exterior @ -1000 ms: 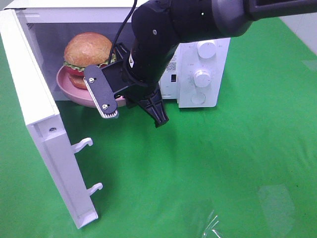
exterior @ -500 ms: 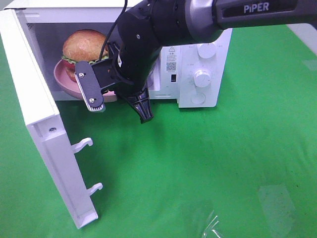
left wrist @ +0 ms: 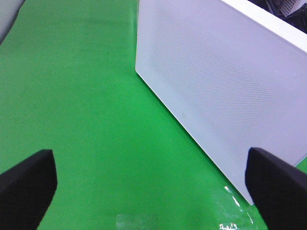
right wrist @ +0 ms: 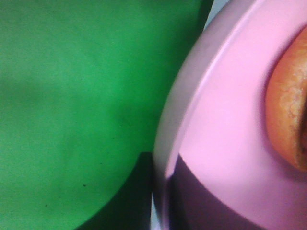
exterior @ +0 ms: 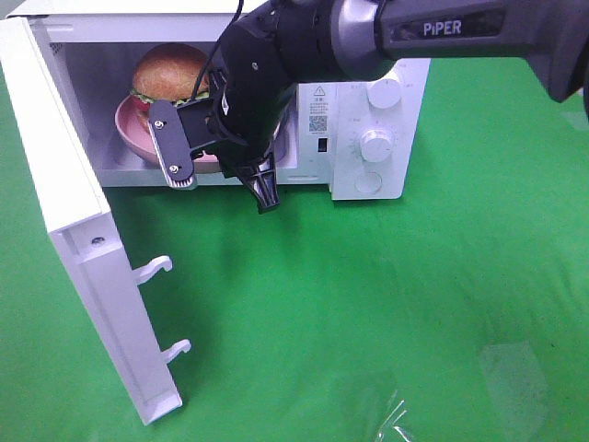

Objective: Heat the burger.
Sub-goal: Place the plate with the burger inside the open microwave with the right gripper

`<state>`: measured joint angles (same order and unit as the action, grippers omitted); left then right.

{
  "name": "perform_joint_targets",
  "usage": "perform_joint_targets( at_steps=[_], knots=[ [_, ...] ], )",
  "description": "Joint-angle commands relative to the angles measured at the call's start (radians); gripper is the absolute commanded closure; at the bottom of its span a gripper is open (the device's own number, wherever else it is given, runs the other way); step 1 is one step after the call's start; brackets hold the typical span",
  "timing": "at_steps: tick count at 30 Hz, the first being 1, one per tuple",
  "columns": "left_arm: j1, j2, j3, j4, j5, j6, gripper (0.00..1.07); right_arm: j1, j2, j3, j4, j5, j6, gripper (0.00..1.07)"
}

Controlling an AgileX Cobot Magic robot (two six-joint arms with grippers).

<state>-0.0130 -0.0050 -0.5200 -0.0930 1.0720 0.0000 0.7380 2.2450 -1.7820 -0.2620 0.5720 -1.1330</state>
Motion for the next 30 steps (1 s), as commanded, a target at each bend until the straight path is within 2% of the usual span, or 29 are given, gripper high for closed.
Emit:
perform_joint_targets(
  at_steps=[1,9,20,27,30],
  knots=[
    [-0.004,-0.016,0.003,-0.004,-0.006,0.000,0.07,-0.007,0.001,-0.042,-0.016,-0.056,0.007,1.07],
    [-0.004,-0.016,0.003,-0.004,-0.006,0.000,0.07,-0.007,0.063,-0.136,-0.025,-0.033,0.007,1.07],
    [-0.004,-0.016,0.003,-0.004,-0.006,0.000,0.07,-0.009,0.082,-0.154,-0.024,-0.043,0.009,1.07],
    [-0.004,-0.016,0.003,-0.004,-0.006,0.000,0.07,-0.019,0.082,-0.154,-0.008,-0.034,0.033,0.99],
    [-0.004,-0.016,0.003,-0.004,-0.006,0.000,0.07,-0.019,0.082,-0.154,-0.009,-0.034,0.053,0.91]
  ],
)
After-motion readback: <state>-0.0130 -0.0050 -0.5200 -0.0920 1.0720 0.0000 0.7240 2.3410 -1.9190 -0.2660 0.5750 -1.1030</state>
